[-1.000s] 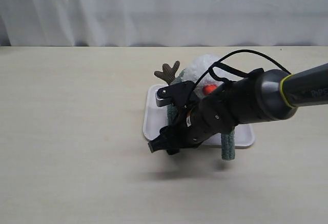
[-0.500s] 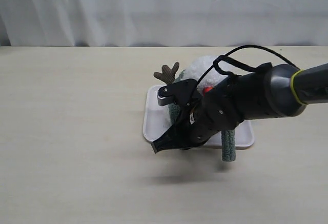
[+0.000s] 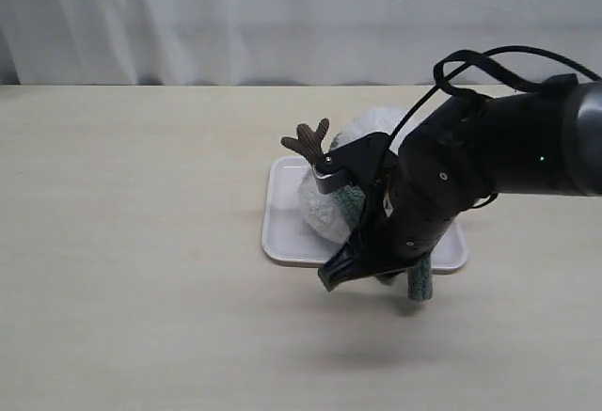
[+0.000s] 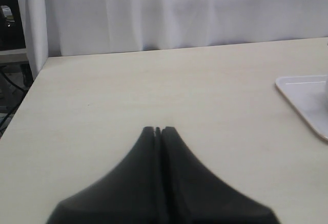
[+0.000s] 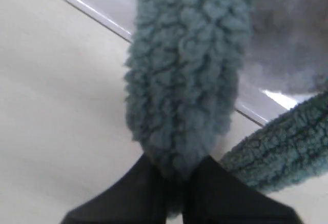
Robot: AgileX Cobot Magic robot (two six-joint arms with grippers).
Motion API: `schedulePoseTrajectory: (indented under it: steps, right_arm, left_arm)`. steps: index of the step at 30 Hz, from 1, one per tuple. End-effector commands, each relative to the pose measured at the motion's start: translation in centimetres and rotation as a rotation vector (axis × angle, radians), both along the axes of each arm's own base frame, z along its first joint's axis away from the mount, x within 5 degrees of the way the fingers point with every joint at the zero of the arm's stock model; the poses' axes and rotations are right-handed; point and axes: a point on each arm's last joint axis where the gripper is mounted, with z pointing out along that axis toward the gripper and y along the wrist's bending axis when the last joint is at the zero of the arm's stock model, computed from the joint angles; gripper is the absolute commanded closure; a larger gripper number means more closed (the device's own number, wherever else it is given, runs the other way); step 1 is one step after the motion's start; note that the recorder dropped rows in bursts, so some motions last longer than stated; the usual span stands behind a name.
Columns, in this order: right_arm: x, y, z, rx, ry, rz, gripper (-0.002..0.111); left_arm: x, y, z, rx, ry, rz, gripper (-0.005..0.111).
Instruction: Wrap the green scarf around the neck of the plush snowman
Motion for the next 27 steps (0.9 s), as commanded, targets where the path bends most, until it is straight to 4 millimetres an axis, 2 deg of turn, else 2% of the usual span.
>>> schedulePoseTrajectory:
  steps: [1,9,20,24,27]
  right_arm:
    - [0.3,-0.6,-1.4,-0.087,0.001,0.041,0.104]
    - [0.8,-0.5,-4.2,-0.137,0.027,0.023,0.104]
    - [1.2,-0.2,-3.7,-0.120,0.007,0.022,0.104]
    - [1.7,0.0,-2.8,-0.131,0.013,0.005,0.095]
    - [1.7,0.2,-2.3,-0.133,0.049,0.000,0.082]
  left_arm:
    - [0.0,0.0,0.0,-0.005,-0.007,-0.006,0.107]
    - [0.0,0.0,0.0,-0.005,-0.007,-0.006,0.107]
    - [0.0,0.0,0.0,-0.005,-0.007,-0.006,0.107]
    - [0.0,0.0,0.0,-0.005,-0.007,-0.006,0.107]
    - [0.0,0.0,0.0,-0.005,-0.007,-0.006,0.107]
